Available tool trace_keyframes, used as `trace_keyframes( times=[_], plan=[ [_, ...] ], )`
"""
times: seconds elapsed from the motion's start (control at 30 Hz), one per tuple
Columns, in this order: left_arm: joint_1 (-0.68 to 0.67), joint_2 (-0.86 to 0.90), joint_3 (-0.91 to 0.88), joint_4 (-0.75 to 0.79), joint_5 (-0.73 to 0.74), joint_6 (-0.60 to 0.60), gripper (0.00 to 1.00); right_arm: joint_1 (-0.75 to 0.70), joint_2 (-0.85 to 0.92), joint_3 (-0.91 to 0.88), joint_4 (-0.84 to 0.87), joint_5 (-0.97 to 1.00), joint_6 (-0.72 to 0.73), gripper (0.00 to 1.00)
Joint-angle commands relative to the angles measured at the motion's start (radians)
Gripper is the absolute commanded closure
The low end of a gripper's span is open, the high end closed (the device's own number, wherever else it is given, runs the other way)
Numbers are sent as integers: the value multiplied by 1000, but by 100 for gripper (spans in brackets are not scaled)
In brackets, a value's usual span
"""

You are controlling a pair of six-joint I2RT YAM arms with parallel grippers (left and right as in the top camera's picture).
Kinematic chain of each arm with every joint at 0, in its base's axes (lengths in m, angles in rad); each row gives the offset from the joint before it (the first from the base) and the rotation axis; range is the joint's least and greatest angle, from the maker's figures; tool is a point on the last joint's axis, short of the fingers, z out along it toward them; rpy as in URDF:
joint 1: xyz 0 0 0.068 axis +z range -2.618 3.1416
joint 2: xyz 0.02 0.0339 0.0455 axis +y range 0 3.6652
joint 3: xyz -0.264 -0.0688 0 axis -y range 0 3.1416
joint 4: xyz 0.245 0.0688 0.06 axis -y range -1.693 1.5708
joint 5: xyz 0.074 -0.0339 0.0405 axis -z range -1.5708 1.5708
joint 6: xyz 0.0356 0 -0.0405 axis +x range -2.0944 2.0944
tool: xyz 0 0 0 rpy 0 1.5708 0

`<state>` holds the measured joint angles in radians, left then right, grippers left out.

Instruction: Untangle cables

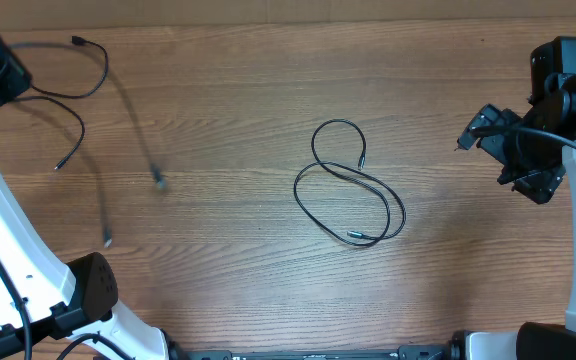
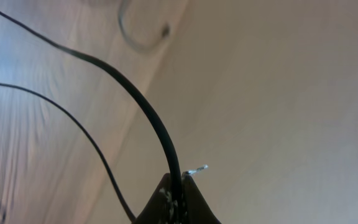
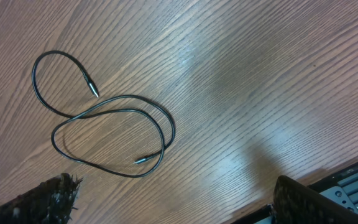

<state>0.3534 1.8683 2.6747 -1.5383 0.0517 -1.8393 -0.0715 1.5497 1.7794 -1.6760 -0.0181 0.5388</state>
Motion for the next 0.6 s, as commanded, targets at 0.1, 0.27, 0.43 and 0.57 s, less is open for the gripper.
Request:
trace_keyframes(
  times=[0.1, 0.27, 0.43, 0.57],
  plan=[
    [-7, 2, 3, -65, 157, -55, 96, -3, 3, 6, 2, 14, 4, 0],
    [-5, 10, -9, -151, -39, -94, 96, -3, 3, 6, 2, 14, 4, 0],
    [10, 16, -62, -151, -138, -94, 96, -3, 3, 6, 2, 14, 4, 0],
    [42, 46, -88, -151, -204, -82, 96, -3, 3, 6, 2, 14, 4, 0]
  ],
)
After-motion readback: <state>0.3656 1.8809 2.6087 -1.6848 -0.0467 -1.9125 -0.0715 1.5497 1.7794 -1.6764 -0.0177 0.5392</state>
